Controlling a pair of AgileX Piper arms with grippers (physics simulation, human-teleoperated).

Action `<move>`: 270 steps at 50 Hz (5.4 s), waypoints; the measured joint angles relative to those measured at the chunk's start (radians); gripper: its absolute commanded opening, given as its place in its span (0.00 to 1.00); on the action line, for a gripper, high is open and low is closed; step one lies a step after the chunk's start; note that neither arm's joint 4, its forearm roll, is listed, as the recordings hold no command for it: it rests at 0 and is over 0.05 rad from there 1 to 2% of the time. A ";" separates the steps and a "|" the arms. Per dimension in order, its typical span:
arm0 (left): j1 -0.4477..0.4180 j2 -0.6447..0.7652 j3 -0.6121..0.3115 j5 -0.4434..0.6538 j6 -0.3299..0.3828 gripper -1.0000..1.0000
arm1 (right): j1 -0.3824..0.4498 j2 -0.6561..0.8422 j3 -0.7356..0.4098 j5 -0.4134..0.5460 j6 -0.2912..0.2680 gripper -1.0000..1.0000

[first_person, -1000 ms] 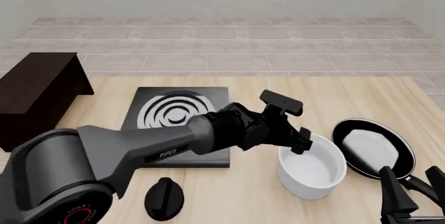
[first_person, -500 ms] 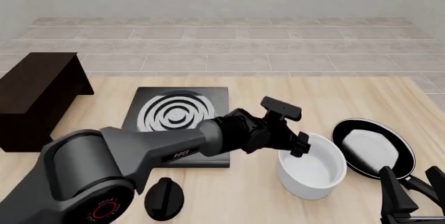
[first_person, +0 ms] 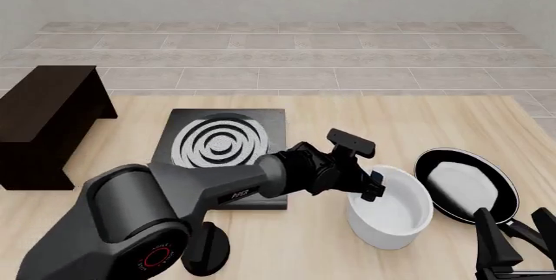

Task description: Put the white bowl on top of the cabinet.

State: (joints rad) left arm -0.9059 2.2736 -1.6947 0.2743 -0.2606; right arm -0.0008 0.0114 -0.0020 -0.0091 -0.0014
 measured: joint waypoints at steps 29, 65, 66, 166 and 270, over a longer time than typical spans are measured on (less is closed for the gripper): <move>0.025 0.091 -0.110 0.037 0.115 0.00 | 0.000 0.000 0.000 0.000 0.000 1.00; 0.032 -0.122 0.081 0.064 0.064 0.00 | 0.000 0.000 0.000 0.000 0.000 1.00; 0.033 -0.127 0.085 0.065 0.064 0.00 | 0.000 0.000 0.000 0.000 0.000 1.00; 0.338 -0.636 0.275 0.239 0.112 0.00 | 0.000 0.000 0.000 0.000 0.000 1.00; 0.988 -0.626 0.081 0.348 0.165 0.00 | 0.000 0.000 0.000 0.000 0.000 1.00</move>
State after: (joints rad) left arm 0.0822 1.6475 -1.6135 0.6227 -0.0956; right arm -0.0008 0.0114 -0.0020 -0.0091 -0.0014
